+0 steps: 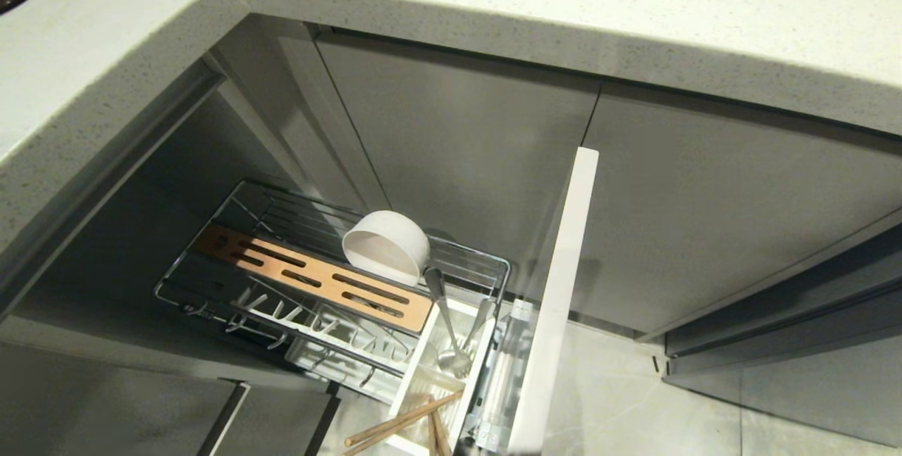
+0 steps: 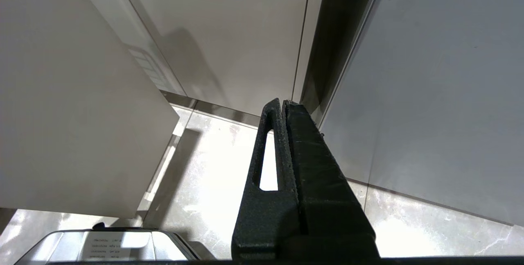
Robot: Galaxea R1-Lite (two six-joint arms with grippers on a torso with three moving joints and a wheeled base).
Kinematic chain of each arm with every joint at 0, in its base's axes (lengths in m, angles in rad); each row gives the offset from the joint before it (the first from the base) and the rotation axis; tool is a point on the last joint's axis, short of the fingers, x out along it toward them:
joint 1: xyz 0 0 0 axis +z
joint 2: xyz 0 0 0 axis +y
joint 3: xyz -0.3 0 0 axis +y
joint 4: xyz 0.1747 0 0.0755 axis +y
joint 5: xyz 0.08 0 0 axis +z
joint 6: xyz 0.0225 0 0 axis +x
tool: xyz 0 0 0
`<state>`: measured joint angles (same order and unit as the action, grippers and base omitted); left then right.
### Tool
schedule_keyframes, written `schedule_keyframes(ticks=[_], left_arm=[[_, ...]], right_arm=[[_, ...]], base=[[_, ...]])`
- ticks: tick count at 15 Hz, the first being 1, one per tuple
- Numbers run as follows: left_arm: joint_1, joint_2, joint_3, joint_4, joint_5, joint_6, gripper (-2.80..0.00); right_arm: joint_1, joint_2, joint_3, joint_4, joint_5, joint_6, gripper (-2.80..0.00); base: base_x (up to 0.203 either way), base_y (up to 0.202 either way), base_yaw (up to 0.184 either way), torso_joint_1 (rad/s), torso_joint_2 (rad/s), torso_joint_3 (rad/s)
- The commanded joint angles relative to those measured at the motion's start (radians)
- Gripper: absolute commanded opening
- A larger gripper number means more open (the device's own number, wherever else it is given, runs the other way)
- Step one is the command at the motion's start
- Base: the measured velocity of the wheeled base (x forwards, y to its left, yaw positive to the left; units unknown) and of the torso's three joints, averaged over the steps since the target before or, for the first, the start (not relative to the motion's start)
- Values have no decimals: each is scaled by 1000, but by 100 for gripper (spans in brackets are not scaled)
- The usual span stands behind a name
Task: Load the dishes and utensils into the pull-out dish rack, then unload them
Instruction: Take the plate out of the cupboard
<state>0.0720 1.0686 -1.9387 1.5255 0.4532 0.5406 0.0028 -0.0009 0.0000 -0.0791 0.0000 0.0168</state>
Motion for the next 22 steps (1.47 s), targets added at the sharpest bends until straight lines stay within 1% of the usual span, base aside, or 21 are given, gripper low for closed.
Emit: schedule_keyframes(ticks=[1, 3, 5, 7, 9, 10, 14, 16, 17, 22], left_arm=[[82, -31, 0, 4, 5, 24, -280], [163, -43, 0, 4, 6, 66, -280], [224, -41, 3, 4, 8, 77, -280], [235, -14, 20, 4, 29, 75, -280], [281, 49, 26, 4, 67, 75, -280], [290, 85, 26, 4, 82, 75, -280], [292, 222, 17, 4, 192, 80, -280], [256, 260, 16, 4, 242, 82, -280], [246, 266, 16, 4, 254, 82, -280], [238, 275, 39, 4, 249, 82, -280]], right_arm=[[0, 1, 26, -1, 0, 0, -280], [0, 1, 27, -1, 0, 0, -280], [0, 1, 27, -1, 0, 0, -280], [0, 1, 27, -1, 0, 0, -280], [0, 1, 26, -1, 0, 0, -280], [0, 1, 26, -1, 0, 0, -280], [0, 1, 27, -1, 0, 0, -280], [0, 1, 26, -1, 0, 0, -280], [0, 1, 26, -1, 0, 0, -280], [0, 1, 26, -1, 0, 0, -280]], base=[[0, 0, 0, 0, 0, 0], [0, 0, 0, 0, 0, 0], [0, 0, 0, 0, 0, 0], [0, 0, 0, 0, 0, 0], [0, 0, 0, 0, 0, 0], [0, 0, 0, 0, 0, 0], [0, 0, 0, 0, 0, 0], [0, 0, 0, 0, 0, 0], [0, 0, 0, 0, 0, 0], [0, 0, 0, 0, 0, 0]])
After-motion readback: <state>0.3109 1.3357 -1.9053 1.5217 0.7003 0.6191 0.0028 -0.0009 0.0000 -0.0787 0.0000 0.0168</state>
